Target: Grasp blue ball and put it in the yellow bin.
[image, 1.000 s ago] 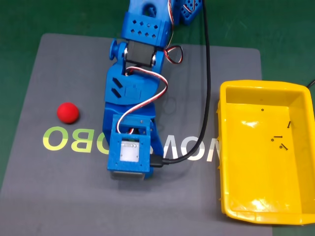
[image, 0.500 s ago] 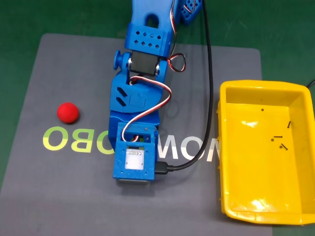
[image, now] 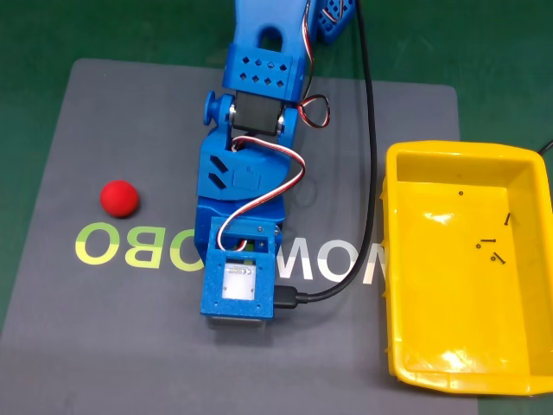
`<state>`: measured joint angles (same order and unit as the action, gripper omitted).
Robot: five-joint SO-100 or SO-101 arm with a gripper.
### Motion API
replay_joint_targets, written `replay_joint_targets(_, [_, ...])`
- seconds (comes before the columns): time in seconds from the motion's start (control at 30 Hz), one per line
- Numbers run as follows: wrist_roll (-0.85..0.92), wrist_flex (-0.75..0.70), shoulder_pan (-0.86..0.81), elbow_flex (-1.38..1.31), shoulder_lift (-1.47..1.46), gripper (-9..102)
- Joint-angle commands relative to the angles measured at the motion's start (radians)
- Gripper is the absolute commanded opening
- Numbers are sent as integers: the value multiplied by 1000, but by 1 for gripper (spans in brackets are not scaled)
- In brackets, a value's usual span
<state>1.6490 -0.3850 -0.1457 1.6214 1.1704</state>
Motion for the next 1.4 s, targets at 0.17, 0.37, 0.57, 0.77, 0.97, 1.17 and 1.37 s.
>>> replay_joint_targets(0.17, [-38, 25, 58, -75, 258, 0])
replay_joint_targets(0.37, [-80, -38, 158, -64, 445, 0])
replay_joint_targets(0.57, [-104, -115, 302, 9, 598, 0])
replay_joint_targets(0.77, [-114, -153, 466, 140, 736, 0])
replay_joint_targets(0.97, [-114, -153, 606, 279, 848, 0])
replay_joint_targets(1.17, [-118, -153, 649, 310, 865, 0])
replay_joint_targets(1.37, [-103, -147, 615, 310, 847, 15])
